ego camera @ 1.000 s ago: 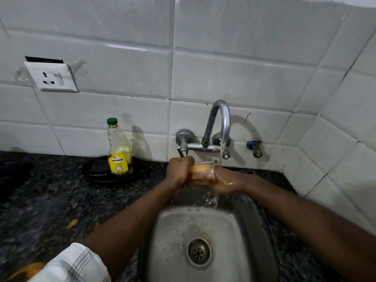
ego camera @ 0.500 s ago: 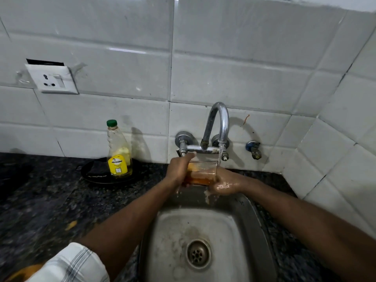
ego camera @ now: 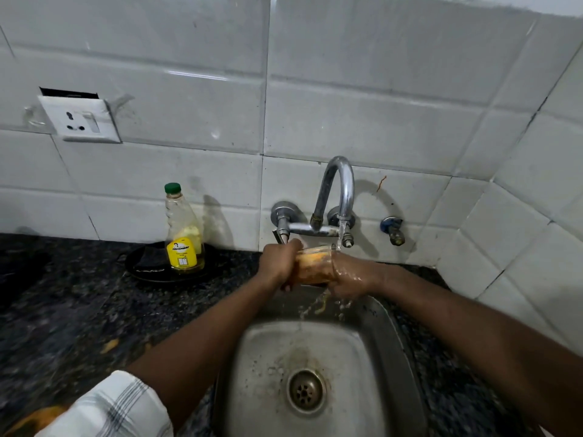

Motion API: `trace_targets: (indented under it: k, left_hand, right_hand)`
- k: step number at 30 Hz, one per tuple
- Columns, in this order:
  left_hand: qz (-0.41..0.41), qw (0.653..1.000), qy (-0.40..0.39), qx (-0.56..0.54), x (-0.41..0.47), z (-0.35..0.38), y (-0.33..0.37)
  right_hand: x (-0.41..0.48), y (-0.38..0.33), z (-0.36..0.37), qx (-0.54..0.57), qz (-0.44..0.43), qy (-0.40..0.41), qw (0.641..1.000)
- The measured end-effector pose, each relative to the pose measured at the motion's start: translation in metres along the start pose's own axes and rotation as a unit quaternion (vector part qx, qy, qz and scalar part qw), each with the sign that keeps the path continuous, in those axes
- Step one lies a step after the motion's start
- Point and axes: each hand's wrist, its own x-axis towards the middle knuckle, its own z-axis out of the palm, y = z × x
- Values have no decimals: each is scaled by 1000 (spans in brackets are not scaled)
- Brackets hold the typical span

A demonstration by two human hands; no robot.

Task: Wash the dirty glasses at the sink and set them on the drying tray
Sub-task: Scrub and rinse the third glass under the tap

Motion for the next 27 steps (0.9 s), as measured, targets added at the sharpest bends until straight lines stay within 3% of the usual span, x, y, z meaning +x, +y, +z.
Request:
trace_targets:
  k: [2,3,7,9,11,12,13,16,17,19,21,22,23,26,27]
  left_hand:
    - [-90,995,-36,3,1,-4,3]
    - [-72,997,-34,-10,2,-4,2]
    - [156,985,28,-63,-9,0,-1]
    - [84,994,53,-38,0,2,1]
    - [-67,997,22,-18,2,-2,7]
    - [-97,995,-1,-12,2,-3,7]
    - [-81,997,-7,-8,2,-4,5]
    - [108,993,28,-26,-3,-3,0]
    - [136,990,34,-19,-7,-2,-1]
    - [58,998,35,-19,-1,-1,0]
    - [-82,996,-16,-31,-2,-4,5]
    - [-99,994,-31,-37,-2,-4,4]
    - [-73,996,-25,-44,-2,-4,3]
    - [129,989,32,-58,-7,1,-3]
    - [151,987,35,-45,-8,1,-4]
  right_hand:
    - [0,-2,-2,-50,-32,7,998]
    - [-1,-2,-2,-35,-23,5,999]
    - [-1,0,-6,43,-5,22,999]
    - [1,2,-4,-13,10,12,1000]
    - [3,2,-1,-74,-17,5,997]
    - [3,4,2,-67,-12,1,998]
    - [3,5,5,-44,-1,-2,999]
    - [3,4,3,27,12,24,999]
    - [4,6,4,27,0,22,999]
    - [3,6,4,49,15,-3,999]
    - [3,7,3,-33,-8,0,999]
    - [1,6,3,-48,-9,4,999]
    - [1,7,4,-36,-1,-2,999]
    - [0,0,-6,61,9,21,998]
    - [0,2,-5,60,7,20,998]
